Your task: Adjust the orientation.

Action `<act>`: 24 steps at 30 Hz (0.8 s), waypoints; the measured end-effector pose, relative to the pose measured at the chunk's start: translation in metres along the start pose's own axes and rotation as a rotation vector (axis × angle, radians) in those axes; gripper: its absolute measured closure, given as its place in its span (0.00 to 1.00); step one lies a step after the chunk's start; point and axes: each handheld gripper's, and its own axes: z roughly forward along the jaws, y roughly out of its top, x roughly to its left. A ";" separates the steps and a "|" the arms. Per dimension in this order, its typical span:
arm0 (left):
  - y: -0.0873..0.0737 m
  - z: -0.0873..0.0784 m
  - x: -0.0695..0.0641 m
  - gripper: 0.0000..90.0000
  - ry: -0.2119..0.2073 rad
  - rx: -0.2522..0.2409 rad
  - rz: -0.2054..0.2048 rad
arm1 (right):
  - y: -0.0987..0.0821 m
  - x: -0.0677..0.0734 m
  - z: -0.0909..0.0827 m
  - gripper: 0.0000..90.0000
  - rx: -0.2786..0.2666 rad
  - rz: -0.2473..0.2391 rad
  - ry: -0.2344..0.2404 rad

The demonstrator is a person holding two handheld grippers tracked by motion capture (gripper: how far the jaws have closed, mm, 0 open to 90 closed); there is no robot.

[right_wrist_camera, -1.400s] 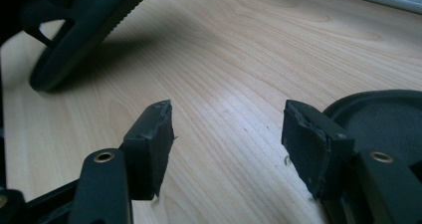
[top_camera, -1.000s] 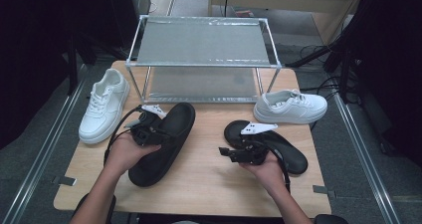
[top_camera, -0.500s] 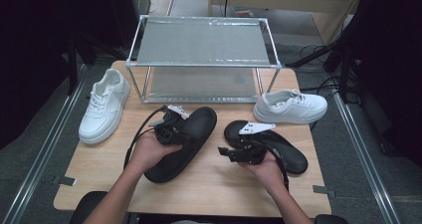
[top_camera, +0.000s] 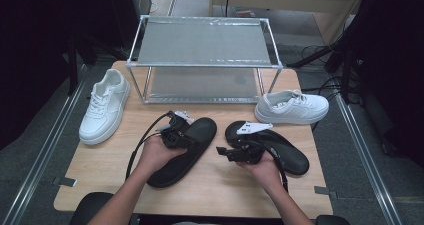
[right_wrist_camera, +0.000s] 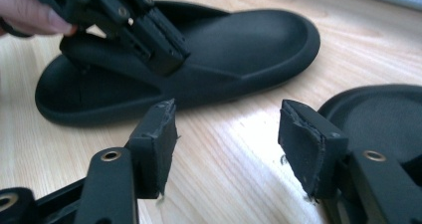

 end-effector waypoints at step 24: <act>-0.025 -0.066 -0.015 0.90 0.096 -0.196 0.036 | 0.020 -0.017 0.017 0.98 0.064 0.002 0.061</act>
